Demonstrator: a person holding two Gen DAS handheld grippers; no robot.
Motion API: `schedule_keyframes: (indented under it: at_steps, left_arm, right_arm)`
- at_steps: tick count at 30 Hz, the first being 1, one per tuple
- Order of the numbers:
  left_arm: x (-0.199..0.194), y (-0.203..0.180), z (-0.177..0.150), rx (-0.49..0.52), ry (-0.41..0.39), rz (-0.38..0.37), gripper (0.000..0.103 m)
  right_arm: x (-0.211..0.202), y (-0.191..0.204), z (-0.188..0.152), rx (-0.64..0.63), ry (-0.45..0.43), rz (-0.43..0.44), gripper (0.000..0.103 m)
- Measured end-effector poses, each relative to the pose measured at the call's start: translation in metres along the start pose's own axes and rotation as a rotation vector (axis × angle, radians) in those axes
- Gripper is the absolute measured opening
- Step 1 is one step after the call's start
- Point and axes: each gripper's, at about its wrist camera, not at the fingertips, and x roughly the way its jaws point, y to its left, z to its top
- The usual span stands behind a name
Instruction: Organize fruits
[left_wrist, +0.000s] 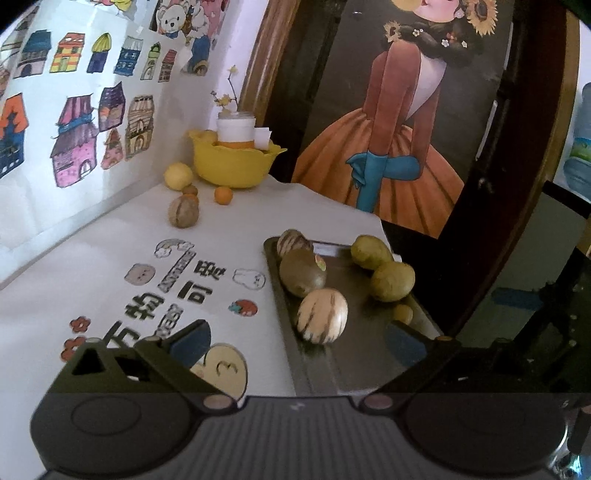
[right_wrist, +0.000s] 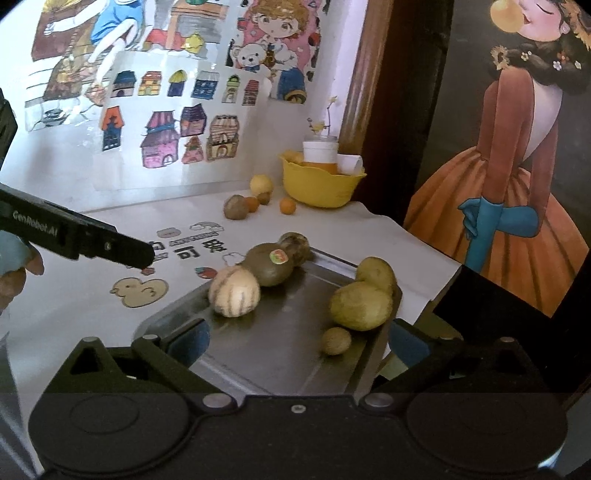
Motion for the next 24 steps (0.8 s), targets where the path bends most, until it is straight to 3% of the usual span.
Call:
schedule_keyframes:
  at_steps: [6, 11, 24]
  left_arm:
    - [-0.016, 0.007, -0.013, 0.032, 0.027, 0.005, 0.102]
    - [-0.027, 0.019, -0.021, 0.092, 0.064, 0.045, 0.102]
    - [-0.050, 0.068, -0.029, 0.069, 0.128, 0.170, 0.102]
  right_arm:
    - [-0.010, 0.031, -0.002, -0.055, 0.053, -0.038, 0.102]
    - [-0.019, 0.049, -0.010, -0.083, 0.093, -0.007, 0.102]
    - [-0.014, 0.070, -0.027, 0.042, 0.286, 0.116, 0.102]
